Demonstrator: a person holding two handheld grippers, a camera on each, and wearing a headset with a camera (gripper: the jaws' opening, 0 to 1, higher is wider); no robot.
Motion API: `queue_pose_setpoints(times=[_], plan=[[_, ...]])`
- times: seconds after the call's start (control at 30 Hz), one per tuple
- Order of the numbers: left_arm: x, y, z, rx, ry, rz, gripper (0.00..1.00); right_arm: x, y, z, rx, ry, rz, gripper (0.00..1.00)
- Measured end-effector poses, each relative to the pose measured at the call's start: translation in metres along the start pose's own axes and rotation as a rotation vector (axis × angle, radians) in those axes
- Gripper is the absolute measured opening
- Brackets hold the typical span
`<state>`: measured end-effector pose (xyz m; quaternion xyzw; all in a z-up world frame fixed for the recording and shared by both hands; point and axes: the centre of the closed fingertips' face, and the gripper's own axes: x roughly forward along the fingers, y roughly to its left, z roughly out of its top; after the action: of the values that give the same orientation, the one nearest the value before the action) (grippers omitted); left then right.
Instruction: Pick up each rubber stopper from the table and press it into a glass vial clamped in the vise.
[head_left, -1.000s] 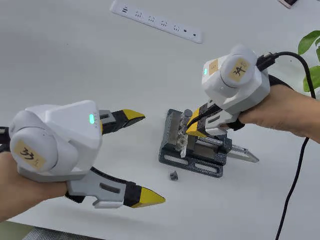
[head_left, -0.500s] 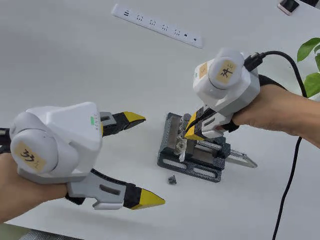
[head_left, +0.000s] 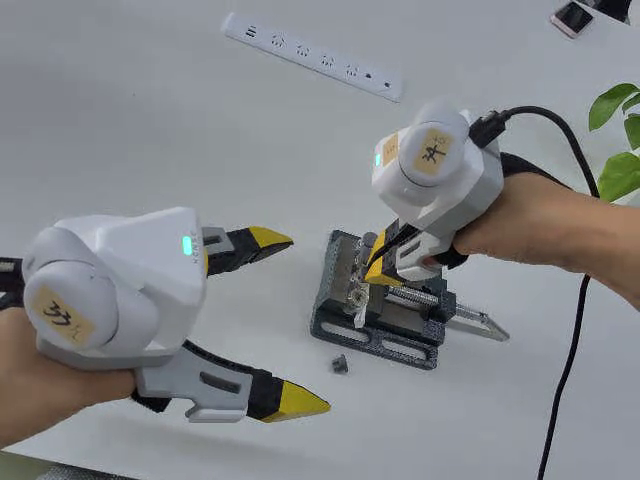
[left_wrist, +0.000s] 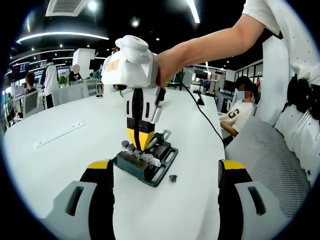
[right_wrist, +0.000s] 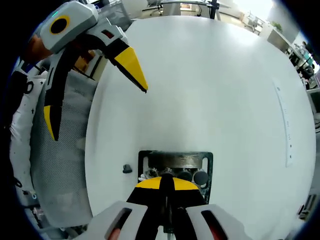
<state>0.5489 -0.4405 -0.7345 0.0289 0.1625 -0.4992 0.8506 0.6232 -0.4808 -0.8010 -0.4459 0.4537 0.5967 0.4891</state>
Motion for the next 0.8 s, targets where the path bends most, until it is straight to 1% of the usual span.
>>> queue_pose_setpoints(times=[0.13, 0.27, 0.33, 0.53, 0.67, 0.8], plan=[[0.0010, 0.0001, 0.0001, 0.001, 0.000, -0.001, 0.85, 0.0002, 0.0003, 0.0006, -0.006, 0.001, -0.005, 0.01], [0.0023, -0.0007, 0.0015, 0.000, -0.003, -0.003, 0.85, 0.0003, 0.0002, 0.0006, 0.010, -0.008, 0.001, 0.00], [0.0026, -0.0010, 0.0013, 0.000, -0.002, -0.004, 0.85, 0.0002, 0.0009, 0.0007, 0.005, -0.011, 0.000, 0.00], [0.0030, -0.0011, 0.0011, 0.001, 0.001, -0.005, 0.85, 0.0006, -0.0004, 0.0001, -0.002, 0.003, 0.002, 0.00], [0.0029, -0.0007, 0.0004, -0.002, 0.003, -0.004, 0.84, 0.0010, -0.0013, 0.0003, -0.017, 0.024, 0.009, 0.00], [0.0049, -0.0011, 0.0010, -0.001, 0.003, -0.007, 0.84, 0.0012, -0.0003, 0.0001, -0.016, 0.027, 0.013, 0.00]])
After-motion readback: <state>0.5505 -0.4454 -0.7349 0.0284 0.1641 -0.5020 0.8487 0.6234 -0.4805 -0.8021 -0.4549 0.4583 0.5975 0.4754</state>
